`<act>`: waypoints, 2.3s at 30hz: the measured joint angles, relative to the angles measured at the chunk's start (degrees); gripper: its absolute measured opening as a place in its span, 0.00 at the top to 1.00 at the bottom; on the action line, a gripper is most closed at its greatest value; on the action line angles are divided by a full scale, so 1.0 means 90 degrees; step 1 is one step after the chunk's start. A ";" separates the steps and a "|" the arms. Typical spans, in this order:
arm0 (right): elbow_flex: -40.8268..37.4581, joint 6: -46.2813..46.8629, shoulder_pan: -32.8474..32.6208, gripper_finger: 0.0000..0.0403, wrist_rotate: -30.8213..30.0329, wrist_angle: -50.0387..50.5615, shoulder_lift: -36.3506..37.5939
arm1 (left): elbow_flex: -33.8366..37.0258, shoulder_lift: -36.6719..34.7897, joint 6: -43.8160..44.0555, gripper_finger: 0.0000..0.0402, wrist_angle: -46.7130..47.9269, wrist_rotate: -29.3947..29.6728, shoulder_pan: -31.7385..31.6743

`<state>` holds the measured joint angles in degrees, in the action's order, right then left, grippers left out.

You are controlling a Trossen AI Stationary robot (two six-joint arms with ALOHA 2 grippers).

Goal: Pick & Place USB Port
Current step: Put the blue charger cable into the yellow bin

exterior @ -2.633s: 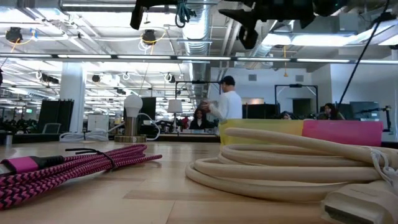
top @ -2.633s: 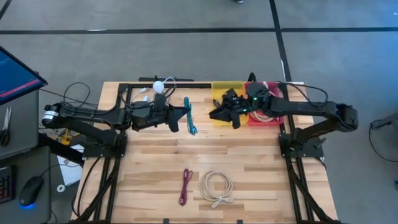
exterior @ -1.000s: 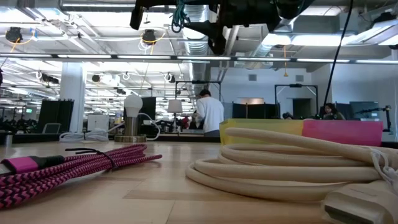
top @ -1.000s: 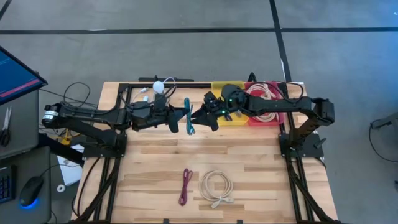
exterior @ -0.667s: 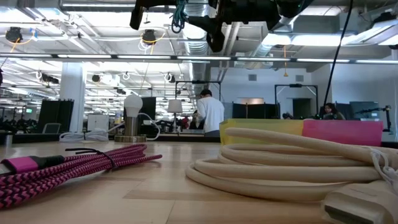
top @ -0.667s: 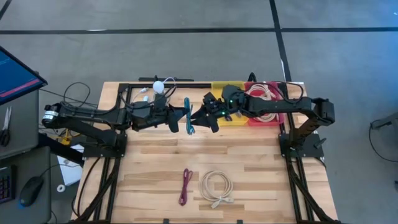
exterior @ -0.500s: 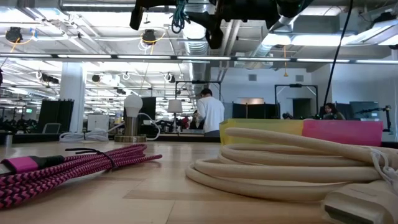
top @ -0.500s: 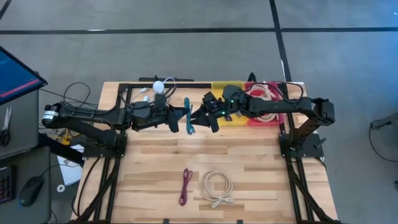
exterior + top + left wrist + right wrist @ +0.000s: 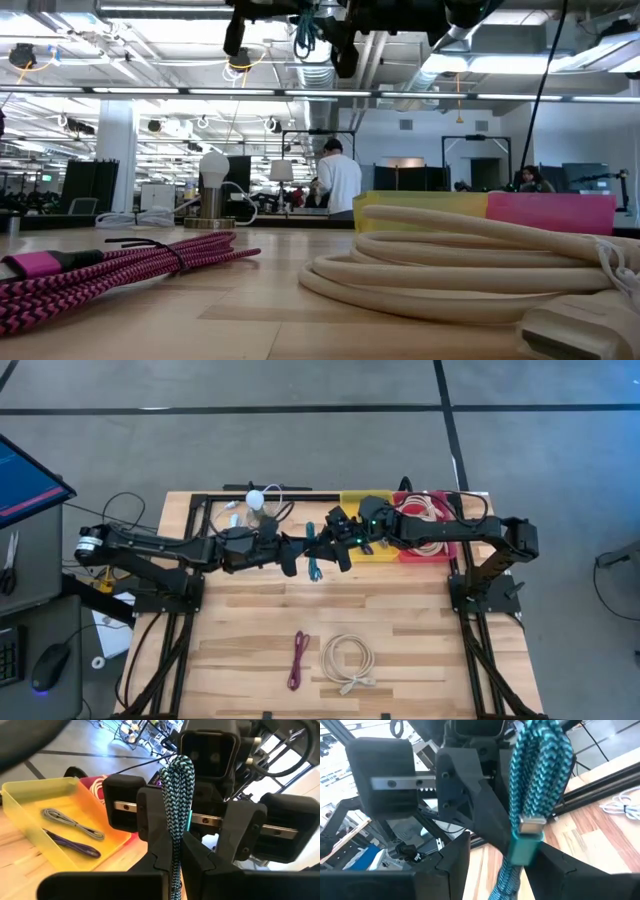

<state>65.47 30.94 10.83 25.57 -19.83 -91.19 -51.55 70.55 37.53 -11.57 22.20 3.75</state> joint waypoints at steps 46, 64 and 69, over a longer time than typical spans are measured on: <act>-0.0002 -0.0271 0.0087 0.96 0.0123 0.0458 0.0043 | -0.0002 -0.0062 -0.0362 0.85 -0.0302 0.0029 -0.0059; 0.0007 -0.1280 0.1326 0.96 -0.0852 0.3763 0.1023 | -0.0007 -0.1164 -0.0955 0.75 0.0898 0.0028 0.0009; 0.0005 -0.1399 0.1811 0.96 -0.1960 0.5233 0.1092 | -0.0007 -0.1323 -0.0958 0.72 0.0908 0.0027 0.0009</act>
<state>65.52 18.34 27.13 7.94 27.27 -81.36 -51.62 58.64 28.91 -3.40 22.44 3.84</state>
